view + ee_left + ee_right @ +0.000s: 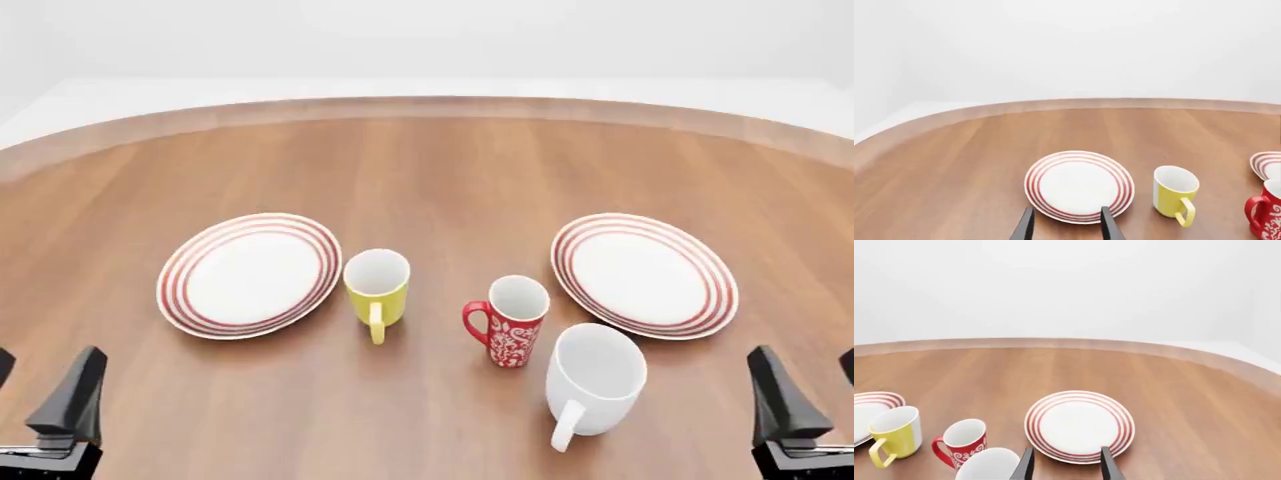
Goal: Put the red mug on the left plate.
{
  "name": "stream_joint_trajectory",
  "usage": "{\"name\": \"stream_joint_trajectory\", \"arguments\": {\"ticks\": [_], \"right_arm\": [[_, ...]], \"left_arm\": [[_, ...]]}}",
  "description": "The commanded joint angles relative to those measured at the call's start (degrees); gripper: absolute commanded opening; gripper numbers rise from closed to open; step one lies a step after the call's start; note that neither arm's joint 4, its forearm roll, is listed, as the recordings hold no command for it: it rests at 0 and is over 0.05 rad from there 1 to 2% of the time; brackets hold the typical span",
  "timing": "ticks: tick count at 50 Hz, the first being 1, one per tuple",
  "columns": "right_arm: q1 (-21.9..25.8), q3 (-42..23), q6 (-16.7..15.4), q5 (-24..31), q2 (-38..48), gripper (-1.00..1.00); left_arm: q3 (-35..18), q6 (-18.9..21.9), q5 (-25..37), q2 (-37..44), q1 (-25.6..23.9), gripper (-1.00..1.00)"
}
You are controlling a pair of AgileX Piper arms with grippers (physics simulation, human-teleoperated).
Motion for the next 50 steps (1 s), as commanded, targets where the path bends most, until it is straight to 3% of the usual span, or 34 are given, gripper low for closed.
{"name": "stream_joint_trajectory", "arguments": {"ticks": [1,11,16,28,33,34,37,45,47,49,50], "right_arm": [[-0.74,-0.12,0.40,-0.47,0.98,1.00],[-0.72,-0.01,0.39,-3.50,3.94,1.00],[-0.71,0.01,0.40,-4.57,4.99,1.00],[-0.71,0.00,0.45,-3.50,3.89,1.00],[-0.71,-0.01,0.46,-2.62,3.02,1.00],[-0.71,-0.02,0.46,-2.59,2.99,1.00],[-0.72,-0.03,0.46,-2.22,2.63,1.00],[-0.72,-0.09,0.47,-1.38,1.84,1.00],[-0.72,-0.10,0.47,-1.31,1.77,1.00],[-0.72,-0.11,0.47,-1.30,1.78,1.00],[-0.71,-0.11,0.46,-1.30,1.78,1.00]], "left_arm": [[-0.29,-0.83,0.35,0.06,0.16,1.00],[-0.63,-0.57,-0.03,0.06,-0.29,1.00],[-3.44,0.65,1.96,0.10,0.36,1.00],[-10.57,6.81,5.99,0.22,-6.10,1.00],[-13.04,7.85,2.71,4.63,-7.81,1.00],[-13.97,9.36,1.92,5.75,-8.52,1.00],[-17.18,8.84,0.56,9.93,-9.69,1.00],[-29.79,16.44,0.07,21.85,-19.26,1.00],[-32.50,16.58,0.82,25.31,-22.10,1.00],[-35.72,13.35,1.96,28.00,-22.92,1.00],[-36.46,14.14,2.24,28.67,-24.13,1.00]]}}
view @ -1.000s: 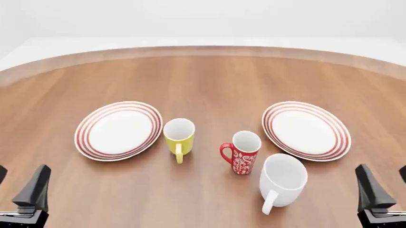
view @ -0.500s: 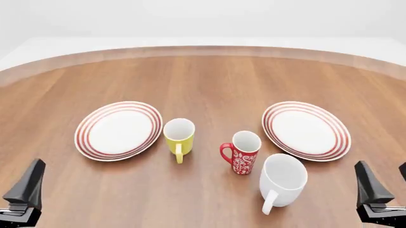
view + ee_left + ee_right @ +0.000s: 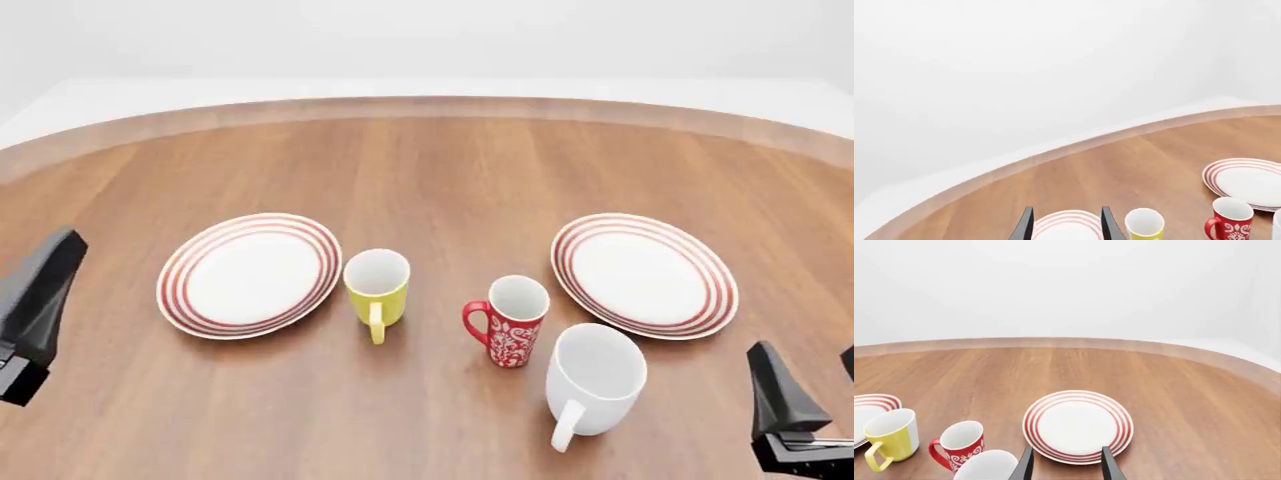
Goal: Put the red mug on the left plate.
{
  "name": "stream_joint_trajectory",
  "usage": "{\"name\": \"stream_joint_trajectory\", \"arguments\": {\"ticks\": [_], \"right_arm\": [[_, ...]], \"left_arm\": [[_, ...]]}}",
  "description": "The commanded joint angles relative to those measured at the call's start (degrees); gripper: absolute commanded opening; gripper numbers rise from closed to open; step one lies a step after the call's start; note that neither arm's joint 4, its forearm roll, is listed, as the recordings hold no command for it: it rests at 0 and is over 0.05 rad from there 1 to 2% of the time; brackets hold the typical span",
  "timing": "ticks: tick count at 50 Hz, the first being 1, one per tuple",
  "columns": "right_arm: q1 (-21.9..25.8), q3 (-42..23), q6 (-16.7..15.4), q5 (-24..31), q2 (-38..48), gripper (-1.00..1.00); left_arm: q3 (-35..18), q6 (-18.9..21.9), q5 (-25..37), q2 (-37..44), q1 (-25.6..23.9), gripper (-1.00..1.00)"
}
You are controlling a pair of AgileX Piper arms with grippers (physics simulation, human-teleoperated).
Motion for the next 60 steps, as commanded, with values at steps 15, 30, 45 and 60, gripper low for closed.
{"name": "stream_joint_trajectory", "arguments": {"ticks": [15,30,45,60], "right_arm": [[-0.01,-0.04,0.01,0.64,-0.60,1.00],[0.00,-0.04,0.01,0.63,-0.58,1.00],[-0.01,-0.04,0.01,0.63,-0.58,1.00],[-0.01,-0.05,0.00,0.65,-0.63,1.00]], "left_arm": [[-35.18,12.46,12.52,25.55,-15.58,1.00],[-46.02,21.83,19.51,37.00,-18.48,1.00],[-48.25,29.65,25.74,42.72,-21.19,1.00],[-47.98,31.86,31.94,45.16,-24.02,1.00]]}}
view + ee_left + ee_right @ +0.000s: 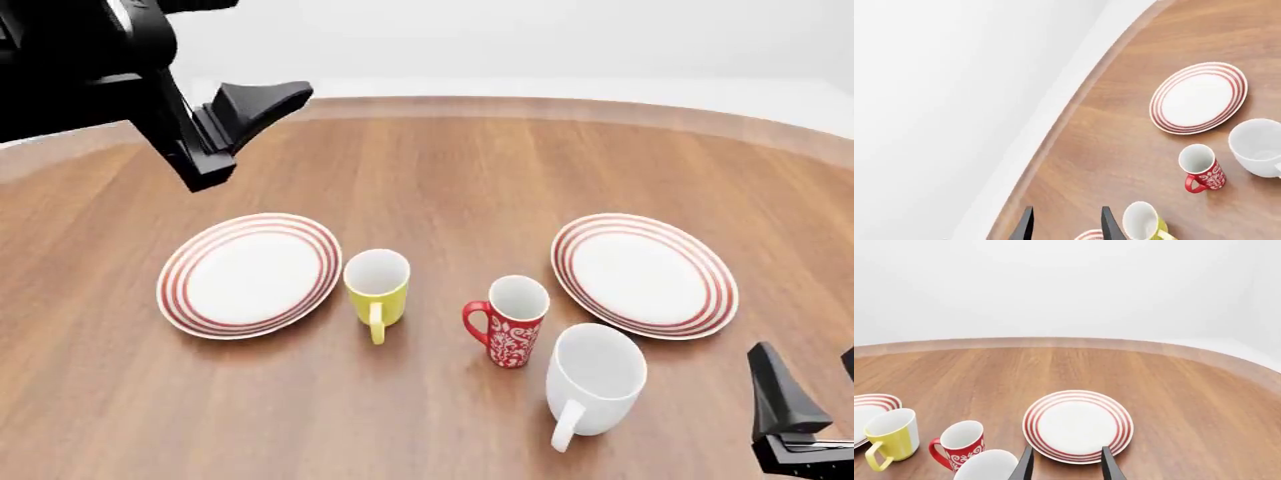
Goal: Put the red mug on the left plate.
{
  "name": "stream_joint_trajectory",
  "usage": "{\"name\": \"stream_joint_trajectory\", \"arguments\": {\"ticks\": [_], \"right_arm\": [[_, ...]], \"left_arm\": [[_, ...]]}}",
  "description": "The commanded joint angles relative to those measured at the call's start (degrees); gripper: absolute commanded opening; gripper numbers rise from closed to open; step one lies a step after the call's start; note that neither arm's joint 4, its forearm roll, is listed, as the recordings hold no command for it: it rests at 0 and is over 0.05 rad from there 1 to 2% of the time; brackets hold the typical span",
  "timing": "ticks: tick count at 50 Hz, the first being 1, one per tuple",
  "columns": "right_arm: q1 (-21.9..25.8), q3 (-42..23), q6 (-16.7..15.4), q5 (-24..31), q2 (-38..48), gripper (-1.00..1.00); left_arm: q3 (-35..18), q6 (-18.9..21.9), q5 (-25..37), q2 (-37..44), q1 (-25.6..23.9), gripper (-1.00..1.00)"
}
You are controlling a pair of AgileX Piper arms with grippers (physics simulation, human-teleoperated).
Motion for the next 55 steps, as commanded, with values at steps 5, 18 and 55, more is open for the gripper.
{"name": "stream_joint_trajectory", "arguments": {"ticks": [5,18,55], "right_arm": [[0.00,0.00,-0.01,0.00,-0.01,1.00],[0.01,0.00,-0.01,-0.01,0.02,1.00],[0.01,0.00,-0.01,0.00,0.00,1.00]], "left_arm": [[-0.47,2.35,5.99,2.74,-3.33,1.00],[-2.60,-1.19,10.29,4.17,-6.57,1.00],[4.34,-9.10,-14.12,24.74,-7.71,1.00]]}}
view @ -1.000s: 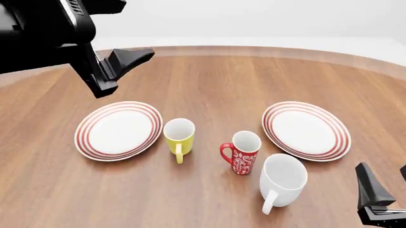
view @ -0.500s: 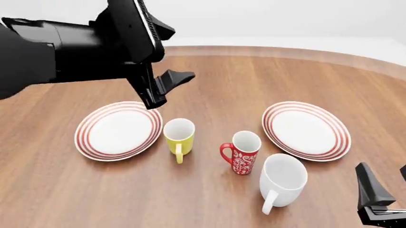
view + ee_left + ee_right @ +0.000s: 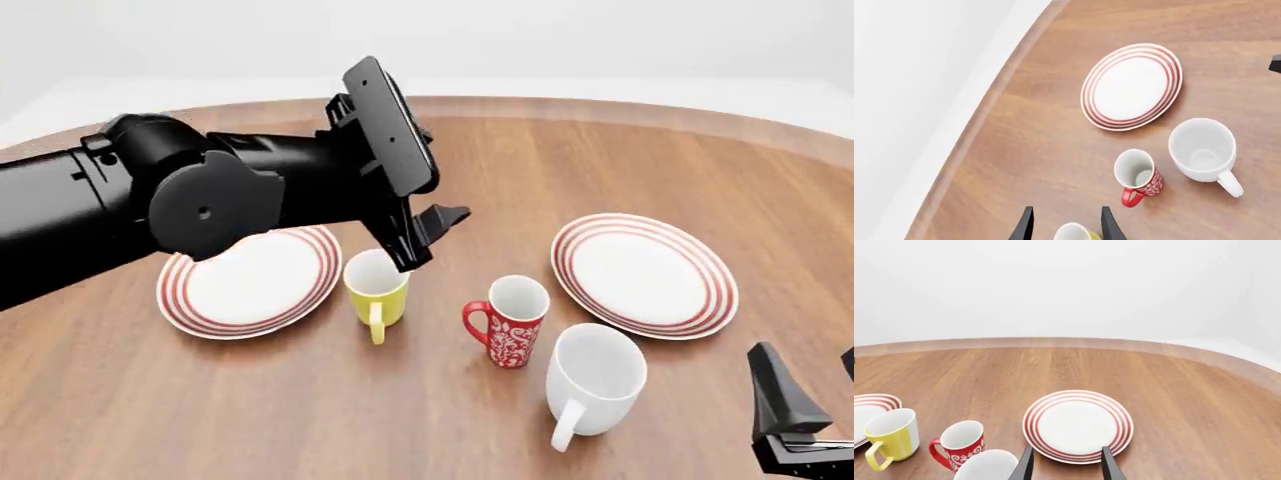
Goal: Put the red mug on the left plate.
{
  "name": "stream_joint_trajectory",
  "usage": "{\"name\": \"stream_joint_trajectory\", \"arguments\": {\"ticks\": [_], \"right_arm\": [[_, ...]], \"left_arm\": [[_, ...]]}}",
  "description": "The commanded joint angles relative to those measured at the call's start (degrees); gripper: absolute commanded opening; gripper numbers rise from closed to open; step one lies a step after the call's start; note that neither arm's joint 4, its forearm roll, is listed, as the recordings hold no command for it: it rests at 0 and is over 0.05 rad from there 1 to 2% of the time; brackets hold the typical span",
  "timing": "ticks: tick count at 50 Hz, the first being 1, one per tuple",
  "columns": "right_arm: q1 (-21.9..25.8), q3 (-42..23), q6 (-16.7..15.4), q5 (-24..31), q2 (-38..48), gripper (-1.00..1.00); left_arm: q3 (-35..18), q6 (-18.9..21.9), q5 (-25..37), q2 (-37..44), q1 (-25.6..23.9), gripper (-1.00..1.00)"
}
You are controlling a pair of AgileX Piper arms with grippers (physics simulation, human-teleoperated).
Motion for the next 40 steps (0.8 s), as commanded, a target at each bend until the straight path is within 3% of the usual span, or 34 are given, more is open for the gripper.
{"name": "stream_joint_trajectory", "arguments": {"ticks": [1,40], "right_arm": [[0.00,0.00,-0.01,0.01,-0.02,1.00],[0.00,0.00,0.01,-0.01,0.02,1.00]], "left_arm": [[2.28,-2.10,-4.20,3.18,0.43,1.00],[11.40,-8.60,-14.79,7.66,-1.48,1.00]]}}
